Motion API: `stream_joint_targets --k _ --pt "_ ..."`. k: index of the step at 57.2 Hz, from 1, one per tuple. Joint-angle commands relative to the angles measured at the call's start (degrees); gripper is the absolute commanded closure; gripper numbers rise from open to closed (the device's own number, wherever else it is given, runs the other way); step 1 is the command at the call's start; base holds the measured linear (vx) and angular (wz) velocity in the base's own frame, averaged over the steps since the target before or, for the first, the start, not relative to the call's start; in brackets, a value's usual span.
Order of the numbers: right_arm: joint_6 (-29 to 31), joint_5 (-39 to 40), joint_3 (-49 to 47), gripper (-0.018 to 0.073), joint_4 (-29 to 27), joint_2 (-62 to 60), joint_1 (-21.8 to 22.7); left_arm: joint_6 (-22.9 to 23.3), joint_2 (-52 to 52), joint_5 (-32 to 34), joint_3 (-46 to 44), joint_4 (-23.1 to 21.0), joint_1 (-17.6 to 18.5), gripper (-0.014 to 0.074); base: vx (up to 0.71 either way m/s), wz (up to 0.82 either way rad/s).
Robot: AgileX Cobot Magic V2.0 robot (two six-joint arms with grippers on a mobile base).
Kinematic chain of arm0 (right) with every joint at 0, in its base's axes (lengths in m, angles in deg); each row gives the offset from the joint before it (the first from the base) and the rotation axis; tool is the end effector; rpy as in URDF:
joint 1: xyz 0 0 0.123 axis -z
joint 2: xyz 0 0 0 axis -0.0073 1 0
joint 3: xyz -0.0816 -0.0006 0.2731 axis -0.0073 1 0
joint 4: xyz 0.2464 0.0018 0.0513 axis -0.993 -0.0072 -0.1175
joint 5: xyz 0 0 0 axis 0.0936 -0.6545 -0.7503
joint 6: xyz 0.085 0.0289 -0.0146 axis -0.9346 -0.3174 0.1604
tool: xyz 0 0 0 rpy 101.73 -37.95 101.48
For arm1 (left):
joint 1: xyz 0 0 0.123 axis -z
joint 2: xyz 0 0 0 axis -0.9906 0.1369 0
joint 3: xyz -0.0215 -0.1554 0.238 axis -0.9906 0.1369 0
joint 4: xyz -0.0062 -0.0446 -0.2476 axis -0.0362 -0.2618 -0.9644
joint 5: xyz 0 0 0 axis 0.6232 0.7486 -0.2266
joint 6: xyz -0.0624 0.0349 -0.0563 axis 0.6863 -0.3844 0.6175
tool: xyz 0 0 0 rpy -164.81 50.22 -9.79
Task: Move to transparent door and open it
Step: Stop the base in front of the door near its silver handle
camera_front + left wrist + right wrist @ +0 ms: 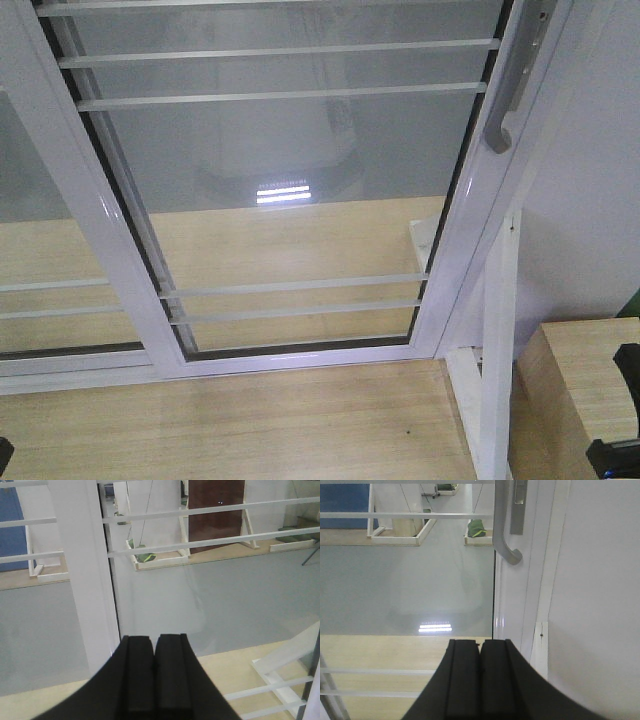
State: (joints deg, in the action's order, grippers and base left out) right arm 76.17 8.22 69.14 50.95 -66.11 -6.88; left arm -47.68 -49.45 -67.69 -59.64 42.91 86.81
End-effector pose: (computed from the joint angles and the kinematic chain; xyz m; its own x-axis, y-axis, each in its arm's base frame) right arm 0.0545 0.0062 0.1777 -0.2141 -0.0083 -0.9768 -0.1142 0.9933 0.0166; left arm 0.0559 -0.0085 0.1891 -0.0790 0.0539 -0.9954 0.1284 0.9908 0.0434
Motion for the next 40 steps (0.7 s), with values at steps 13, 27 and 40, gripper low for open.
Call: stream_joint_targets --k 13,27,40 --pt "0.38 4.75 0.08 0.0564 0.39 1.08 -0.04 0.06 -0.15 4.94 0.78 -0.3 -0.11 0.0599 0.0 0.01" --pt "0.38 4.75 0.08 0.0564 0.39 1.08 -0.04 0.06 -0.15 4.94 0.78 -0.3 -0.11 0.0599 0.0 0.01" --pt "0.38 4.75 0.08 0.0564 0.39 1.08 -0.04 0.06 -0.15 4.94 0.78 -0.3 -0.11 0.0599 0.0 0.0"
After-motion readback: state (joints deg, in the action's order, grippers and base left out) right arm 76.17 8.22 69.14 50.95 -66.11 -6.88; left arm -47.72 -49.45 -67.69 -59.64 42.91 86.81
